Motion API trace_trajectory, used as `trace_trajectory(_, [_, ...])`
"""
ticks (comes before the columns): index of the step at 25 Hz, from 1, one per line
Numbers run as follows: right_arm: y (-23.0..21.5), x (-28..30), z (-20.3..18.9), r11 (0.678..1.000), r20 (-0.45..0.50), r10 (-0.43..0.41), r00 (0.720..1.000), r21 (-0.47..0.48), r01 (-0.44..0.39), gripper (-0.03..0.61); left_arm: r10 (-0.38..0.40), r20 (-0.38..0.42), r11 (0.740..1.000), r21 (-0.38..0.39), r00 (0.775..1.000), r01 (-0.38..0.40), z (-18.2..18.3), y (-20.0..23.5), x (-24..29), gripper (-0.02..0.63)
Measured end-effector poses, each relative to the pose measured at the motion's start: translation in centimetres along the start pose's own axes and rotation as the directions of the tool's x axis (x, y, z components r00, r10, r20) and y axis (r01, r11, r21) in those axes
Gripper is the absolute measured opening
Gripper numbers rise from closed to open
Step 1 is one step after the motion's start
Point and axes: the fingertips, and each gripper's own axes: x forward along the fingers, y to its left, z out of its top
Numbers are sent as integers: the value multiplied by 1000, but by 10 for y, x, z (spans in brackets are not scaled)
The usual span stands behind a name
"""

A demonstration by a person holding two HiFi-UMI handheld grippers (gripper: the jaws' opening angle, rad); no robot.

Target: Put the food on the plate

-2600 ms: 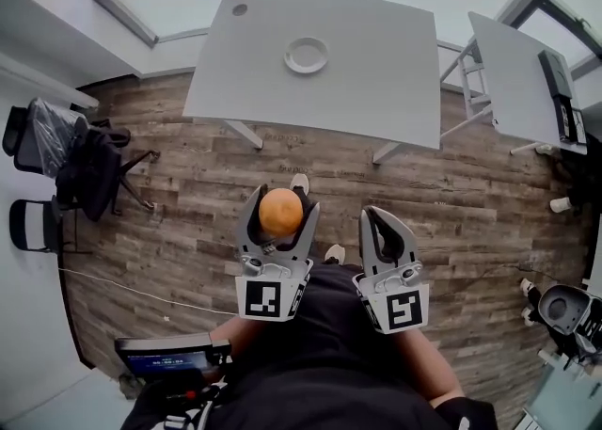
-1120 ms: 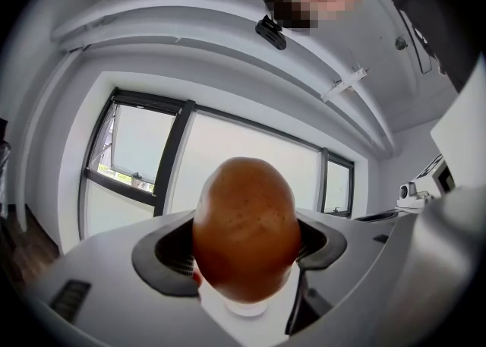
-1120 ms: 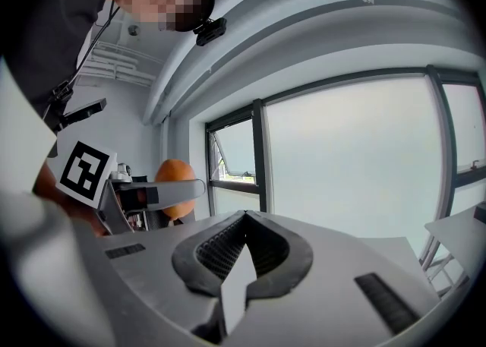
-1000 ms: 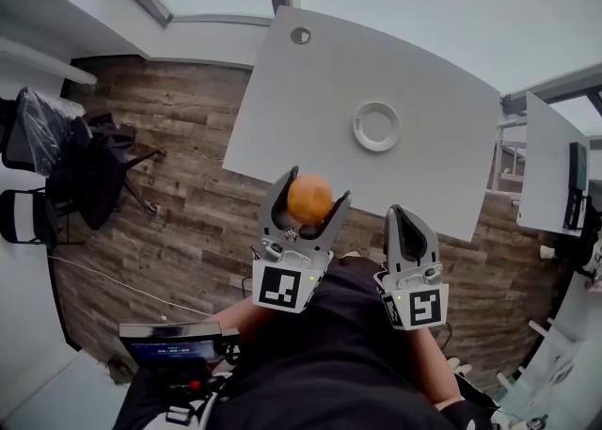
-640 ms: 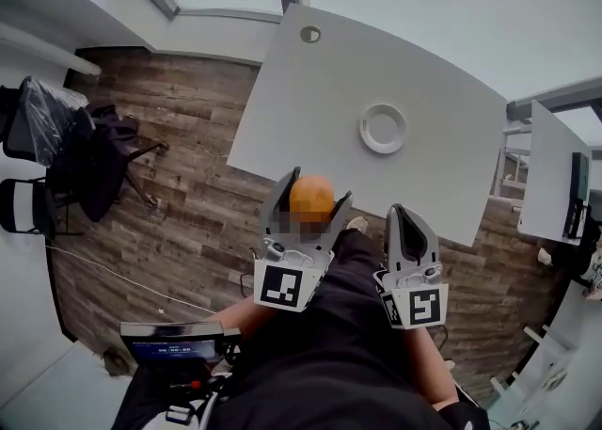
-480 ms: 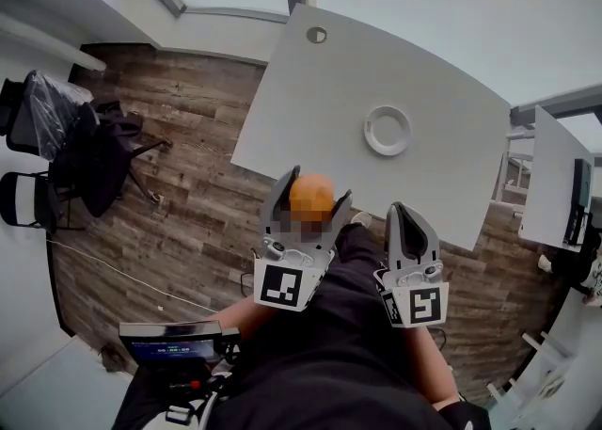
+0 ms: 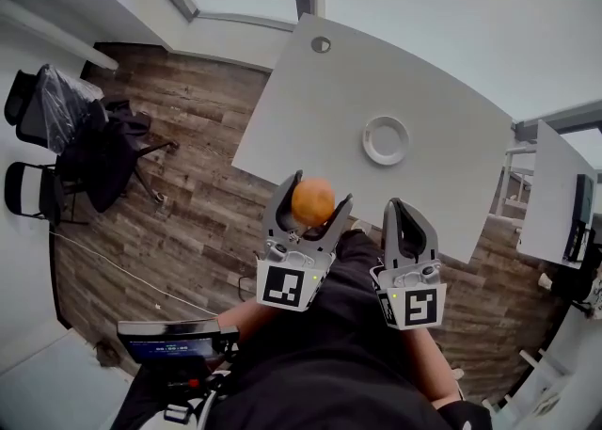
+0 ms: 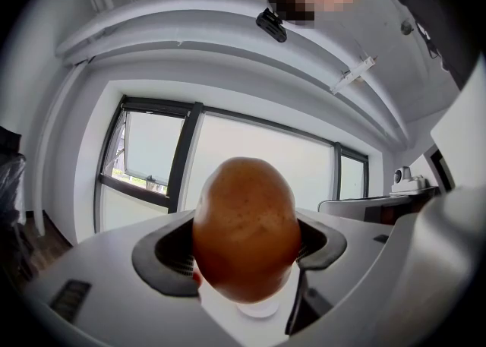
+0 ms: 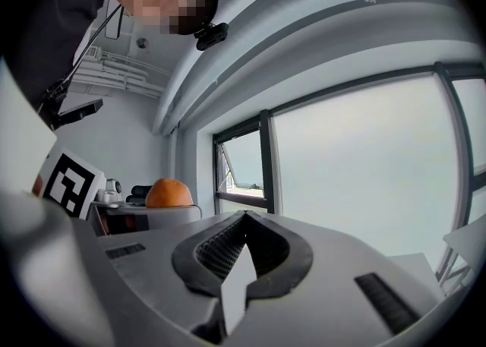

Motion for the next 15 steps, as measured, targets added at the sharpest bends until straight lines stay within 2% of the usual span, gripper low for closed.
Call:
trace_trajectory(7, [-32, -5, 2, 1000, 15, -20, 1000, 16, 20, -3, -17, 1, 999, 32, 1000, 17, 4, -23, 23, 339])
trace_trajectory(15, [-61, -9, 9, 998, 47, -61, 997, 31, 60, -3, -52, -33, 998, 31, 998, 53, -6, -45, 46, 339])
